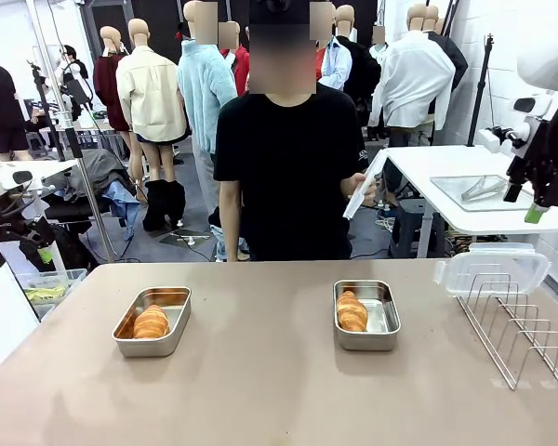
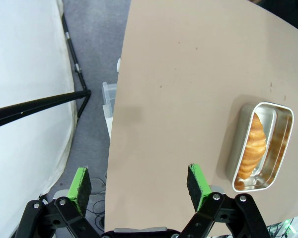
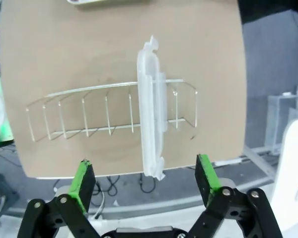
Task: Place the bread in airtight containers.
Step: Pick up one Airtight Container lid and hand it to the human.
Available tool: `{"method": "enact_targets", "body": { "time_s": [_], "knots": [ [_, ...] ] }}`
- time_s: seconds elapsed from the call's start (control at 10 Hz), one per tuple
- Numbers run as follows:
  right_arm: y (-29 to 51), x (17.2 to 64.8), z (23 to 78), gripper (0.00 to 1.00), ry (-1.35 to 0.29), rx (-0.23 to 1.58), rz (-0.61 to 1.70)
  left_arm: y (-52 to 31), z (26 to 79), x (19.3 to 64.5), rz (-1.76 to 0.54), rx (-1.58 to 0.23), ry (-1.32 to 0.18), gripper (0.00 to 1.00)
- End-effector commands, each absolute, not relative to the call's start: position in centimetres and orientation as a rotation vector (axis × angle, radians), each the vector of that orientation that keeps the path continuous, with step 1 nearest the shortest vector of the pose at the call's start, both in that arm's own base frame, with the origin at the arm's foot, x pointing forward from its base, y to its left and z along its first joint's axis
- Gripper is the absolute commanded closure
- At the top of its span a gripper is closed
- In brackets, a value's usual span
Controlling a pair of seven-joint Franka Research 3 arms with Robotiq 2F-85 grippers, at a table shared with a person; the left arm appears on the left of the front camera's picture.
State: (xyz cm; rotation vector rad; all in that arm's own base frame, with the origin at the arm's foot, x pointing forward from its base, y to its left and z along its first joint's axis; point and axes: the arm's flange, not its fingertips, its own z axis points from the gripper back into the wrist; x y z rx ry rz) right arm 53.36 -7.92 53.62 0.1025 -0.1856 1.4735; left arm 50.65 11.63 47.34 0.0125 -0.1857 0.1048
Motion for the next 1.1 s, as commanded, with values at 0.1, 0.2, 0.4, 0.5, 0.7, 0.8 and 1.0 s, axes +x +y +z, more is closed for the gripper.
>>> {"method": "enact_targets", "body": {
  "time_s": [0.1,0.2,0.4,0.5,0.7,0.8,1.0],
  "knots": [
    [-8.19,52.51,54.28,0.0,-0.196,0.091,1.478,11.72,47.47,50.56,0.108,0.014,-0.183,0.0],
    [-8.19,52.51,54.28,0.0,-0.196,0.091,1.478,11.72,47.47,50.56,0.108,0.014,-0.183,0.0],
    [-8.19,52.51,54.28,0.0,-0.196,0.091,1.478,11.72,47.47,50.56,0.108,0.014,-0.183,0.0],
    [-8.19,52.51,54.28,0.0,-0.196,0.091,1.478,11.72,47.47,50.56,0.108,0.014,-0.183,0.0],
    [-8.19,52.51,54.28,0.0,-0.196,0.091,1.478,11.72,47.47,50.56,0.108,0.014,-0.183,0.0],
    [-8.19,52.51,54.28,0.0,-0.196,0.091,1.478,11.72,47.47,50.56,0.108,0.014,-0.183,0.0],
    [-8.19,52.51,54.28,0.0,-0.196,0.091,1.478,11.72,47.47,50.56,0.108,0.014,-0.183,0.0]
  ]
}}
